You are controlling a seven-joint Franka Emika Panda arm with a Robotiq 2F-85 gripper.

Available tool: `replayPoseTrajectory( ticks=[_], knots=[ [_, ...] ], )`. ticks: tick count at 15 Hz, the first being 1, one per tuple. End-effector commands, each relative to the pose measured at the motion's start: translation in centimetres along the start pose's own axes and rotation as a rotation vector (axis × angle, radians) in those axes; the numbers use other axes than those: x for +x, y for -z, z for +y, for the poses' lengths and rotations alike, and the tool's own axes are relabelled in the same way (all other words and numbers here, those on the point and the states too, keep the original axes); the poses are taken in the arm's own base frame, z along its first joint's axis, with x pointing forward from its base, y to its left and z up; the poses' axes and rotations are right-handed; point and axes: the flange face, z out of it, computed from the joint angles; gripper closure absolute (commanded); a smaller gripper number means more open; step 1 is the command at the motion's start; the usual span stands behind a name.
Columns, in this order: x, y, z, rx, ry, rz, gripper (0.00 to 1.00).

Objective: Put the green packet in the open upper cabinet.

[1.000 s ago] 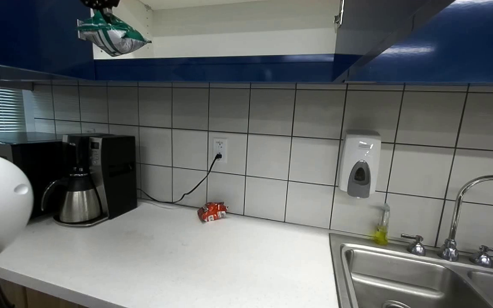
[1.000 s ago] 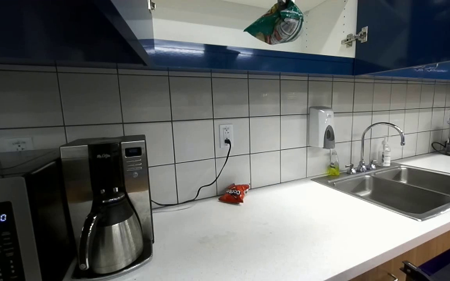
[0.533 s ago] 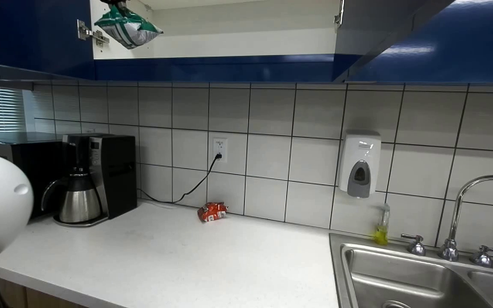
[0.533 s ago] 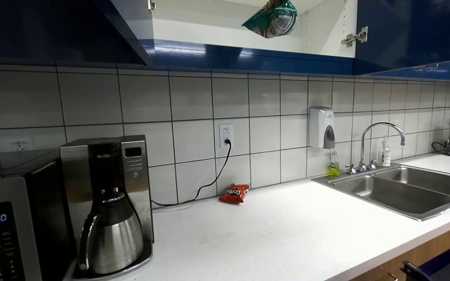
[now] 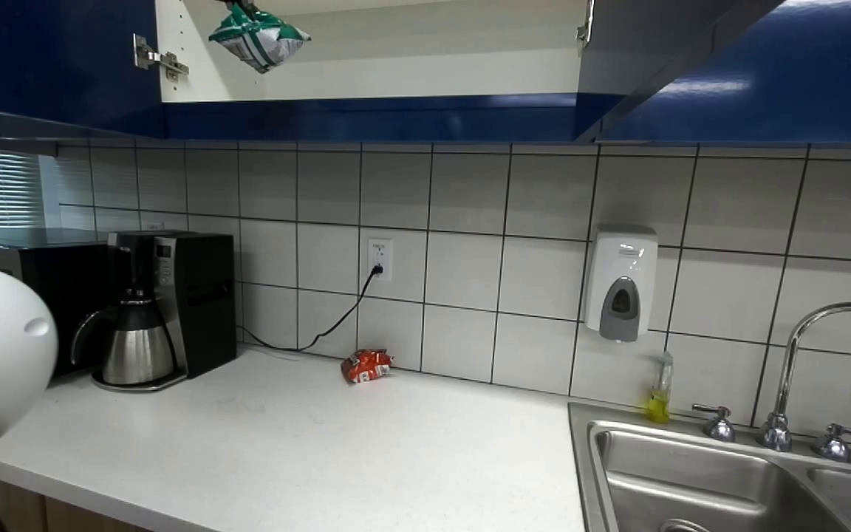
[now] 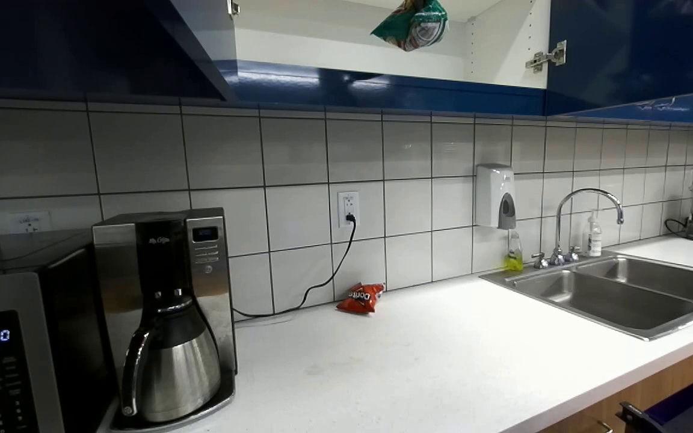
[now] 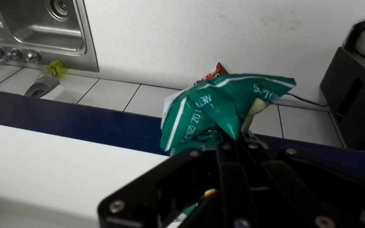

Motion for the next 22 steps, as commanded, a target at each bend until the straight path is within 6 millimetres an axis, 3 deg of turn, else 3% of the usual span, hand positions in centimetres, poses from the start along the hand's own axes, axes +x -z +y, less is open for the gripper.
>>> replayPoseTrajectory(
  ticks=[1, 8, 22],
  knots=[
    [2.2, -0.3, 1.1, -0.032, 0.023, 0.045, 1.0],
    [5.3, -2.3, 2.9, -0.059, 0.021, 0.106, 1.0],
    [8.9, -7.1, 7.3, -0.09, -0.021, 0.157, 1.0]
  ],
)
